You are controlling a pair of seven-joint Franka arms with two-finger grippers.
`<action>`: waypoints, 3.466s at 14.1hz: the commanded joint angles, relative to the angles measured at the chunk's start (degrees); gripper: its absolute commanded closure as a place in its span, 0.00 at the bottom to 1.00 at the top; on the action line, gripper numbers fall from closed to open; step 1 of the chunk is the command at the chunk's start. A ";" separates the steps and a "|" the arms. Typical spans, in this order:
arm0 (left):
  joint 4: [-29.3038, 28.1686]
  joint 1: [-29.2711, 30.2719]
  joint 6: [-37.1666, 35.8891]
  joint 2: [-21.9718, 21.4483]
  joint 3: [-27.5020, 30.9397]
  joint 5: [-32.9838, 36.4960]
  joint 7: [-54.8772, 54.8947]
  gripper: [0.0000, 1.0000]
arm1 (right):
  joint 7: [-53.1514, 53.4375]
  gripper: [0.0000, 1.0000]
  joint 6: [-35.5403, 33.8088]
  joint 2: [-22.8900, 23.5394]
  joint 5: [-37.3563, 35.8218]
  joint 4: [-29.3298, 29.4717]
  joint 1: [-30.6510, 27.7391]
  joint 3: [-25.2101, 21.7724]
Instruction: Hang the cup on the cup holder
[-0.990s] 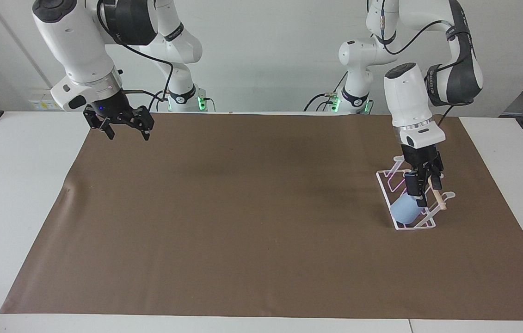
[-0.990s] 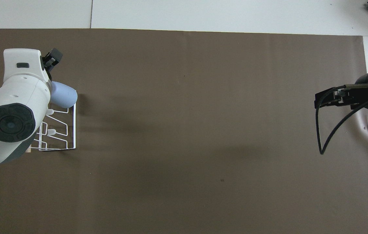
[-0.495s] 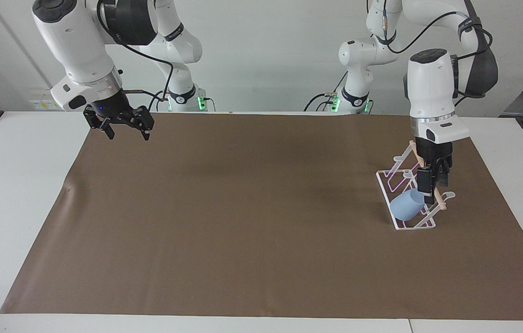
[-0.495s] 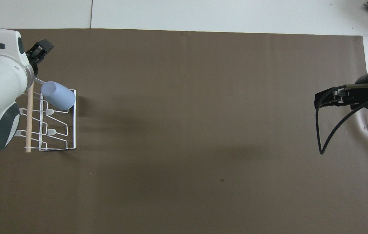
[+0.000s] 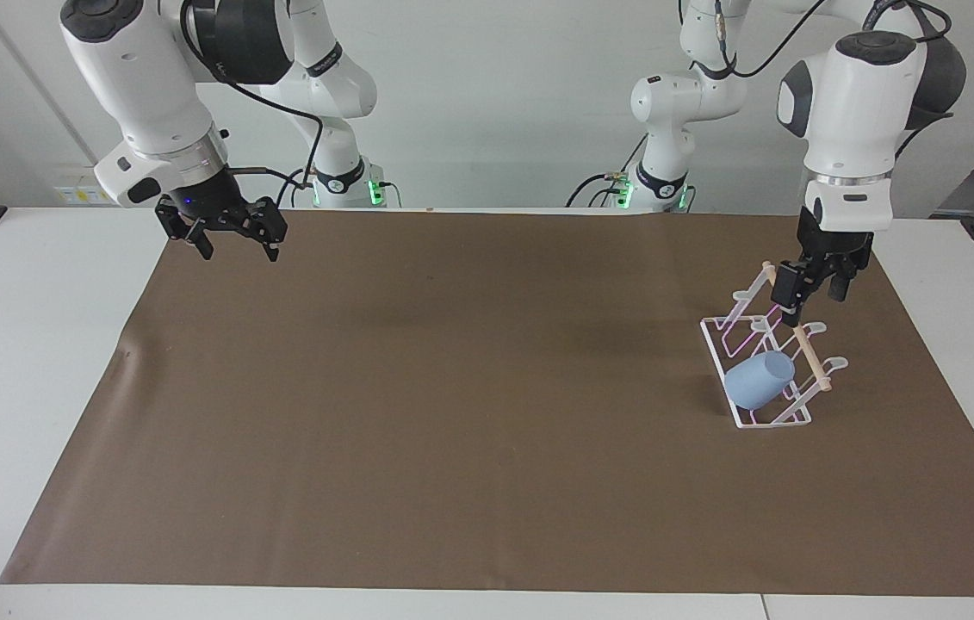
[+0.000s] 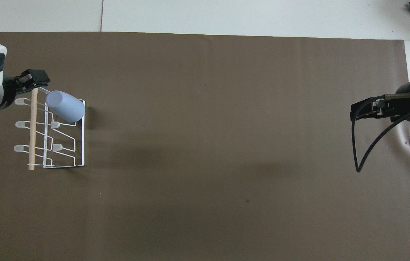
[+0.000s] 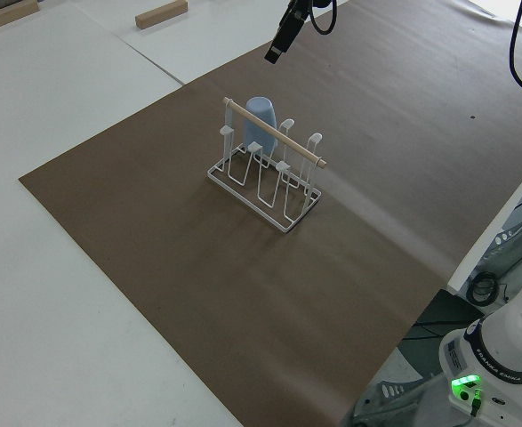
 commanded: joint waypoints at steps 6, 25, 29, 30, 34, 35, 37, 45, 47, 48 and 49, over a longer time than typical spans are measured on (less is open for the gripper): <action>7.94 1.53 -22.39 -1.89 0.20 -9.81 23.34 0.00 | 0.88 0.00 0.29 -0.62 0.04 -0.88 -0.50 0.39; 13.82 -7.00 -32.41 -2.16 11.45 -11.47 30.16 0.00 | 0.88 0.00 0.29 -0.62 0.04 -0.88 -0.50 0.39; 13.22 -6.56 -32.17 -2.77 10.58 -11.57 31.03 0.00 | 0.88 0.00 0.29 -0.62 0.04 -0.88 -0.42 0.39; 12.69 -6.30 -32.08 -3.21 10.58 -11.56 31.73 0.00 | 0.88 0.00 0.20 -0.62 0.04 -0.88 -0.50 0.39; 10.14 -6.56 -31.11 -4.44 10.58 -11.56 32.00 0.00 | 0.88 0.00 0.29 -0.62 0.04 -0.88 -0.50 0.39; 10.05 -6.30 -31.12 -4.44 10.58 -11.56 32.09 0.00 | 0.88 0.00 0.29 -0.62 0.04 -0.88 -0.50 0.39; 9.88 -6.55 -30.50 -4.44 10.49 -11.65 32.00 0.00 | 0.88 0.00 0.29 -0.62 0.04 -0.88 -0.42 0.39; 8.64 -6.82 -28.21 -5.06 10.49 -11.65 32.09 0.00 | 0.88 0.00 0.29 -0.62 0.04 -0.88 -0.42 0.39; 8.64 -6.82 -28.48 -5.06 10.49 -11.65 32.00 0.00 | 0.88 0.00 0.29 -0.62 0.04 -0.88 -0.42 0.39; 8.64 -6.73 -28.57 -5.06 10.49 -11.65 32.09 0.00 | 0.88 0.00 0.29 -0.62 0.04 -0.88 -0.42 0.39; 8.64 -6.73 -28.57 -5.06 10.49 -11.65 32.00 0.00 | 0.88 0.00 0.20 -0.62 0.04 -0.88 -0.50 0.39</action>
